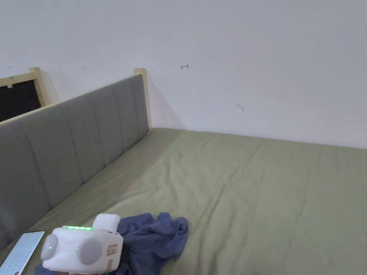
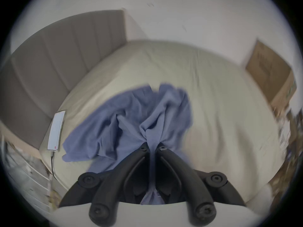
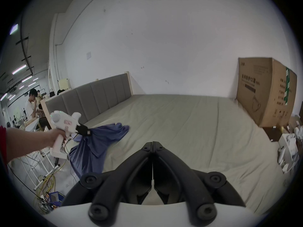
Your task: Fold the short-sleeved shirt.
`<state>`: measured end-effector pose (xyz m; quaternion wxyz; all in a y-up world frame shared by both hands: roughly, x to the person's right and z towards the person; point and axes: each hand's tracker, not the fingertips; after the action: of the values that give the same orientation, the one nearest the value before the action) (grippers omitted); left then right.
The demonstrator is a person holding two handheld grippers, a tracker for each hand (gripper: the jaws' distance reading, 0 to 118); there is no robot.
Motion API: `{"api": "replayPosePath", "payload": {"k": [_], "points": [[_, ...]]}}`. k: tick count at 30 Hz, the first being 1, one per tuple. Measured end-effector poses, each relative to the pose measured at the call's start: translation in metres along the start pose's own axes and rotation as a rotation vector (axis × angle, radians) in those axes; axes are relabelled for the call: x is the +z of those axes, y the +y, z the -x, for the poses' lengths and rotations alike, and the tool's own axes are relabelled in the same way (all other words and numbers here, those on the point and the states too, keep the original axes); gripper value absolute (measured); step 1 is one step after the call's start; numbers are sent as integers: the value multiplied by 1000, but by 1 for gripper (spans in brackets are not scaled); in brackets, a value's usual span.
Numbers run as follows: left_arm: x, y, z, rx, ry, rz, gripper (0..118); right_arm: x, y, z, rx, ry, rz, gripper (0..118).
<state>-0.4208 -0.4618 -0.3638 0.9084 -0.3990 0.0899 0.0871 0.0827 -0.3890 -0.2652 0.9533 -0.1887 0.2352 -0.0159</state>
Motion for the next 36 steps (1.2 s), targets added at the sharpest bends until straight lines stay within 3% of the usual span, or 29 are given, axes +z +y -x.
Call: {"api": "replayPosePath", "payload": {"k": [2,5,8,12,16,21,24,26,28,29,31,32,33,34,35,36], "points": [[41,13,2,19,-19,-102,4,15,4,-1,11,-6,-31,0],[107,47,-13,-74,-54,-289,4,34,8,-5,12,-14,-61,0],[187,78,-69,-149,-154,-437,4,52,14,-10,6,-25,-91,0],[253,113,-148,-326,-283,-427,4,75,21,-20,-11,-65,-157,0],[271,112,-225,-415,-429,-431,4,94,24,-34,-39,-107,-198,0],[201,86,-323,-538,-524,-289,4,101,7,-61,-31,-244,-200,0],[110,45,-376,-585,-541,-112,4,98,-8,-81,-100,-296,-151,0],[44,6,-397,-533,-593,12,4,90,-25,-94,-94,-289,-150,0],[-20,-34,-410,-474,-560,223,6,78,-42,-103,-55,-364,-45,0],[-40,-49,-412,-467,-545,287,11,74,-50,-107,-49,-387,-10,0],[-68,-73,-411,-433,-467,328,42,71,-61,-115,-92,-383,35,0],[-71,-77,-405,-417,-456,335,59,71,-64,-119,-117,-377,44,0],[-72,-76,-400,-392,-465,345,87,72,-66,-122,-136,-377,46,0],[-70,-73,-395,-379,-487,330,104,72,-67,-124,-152,-380,49,0],[-64,-66,-389,-360,-486,298,113,70,-67,-126,-164,-380,52,0],[-56,-58,-382,-344,-496,267,115,69,-65,-127,-168,-382,53,0]]}}
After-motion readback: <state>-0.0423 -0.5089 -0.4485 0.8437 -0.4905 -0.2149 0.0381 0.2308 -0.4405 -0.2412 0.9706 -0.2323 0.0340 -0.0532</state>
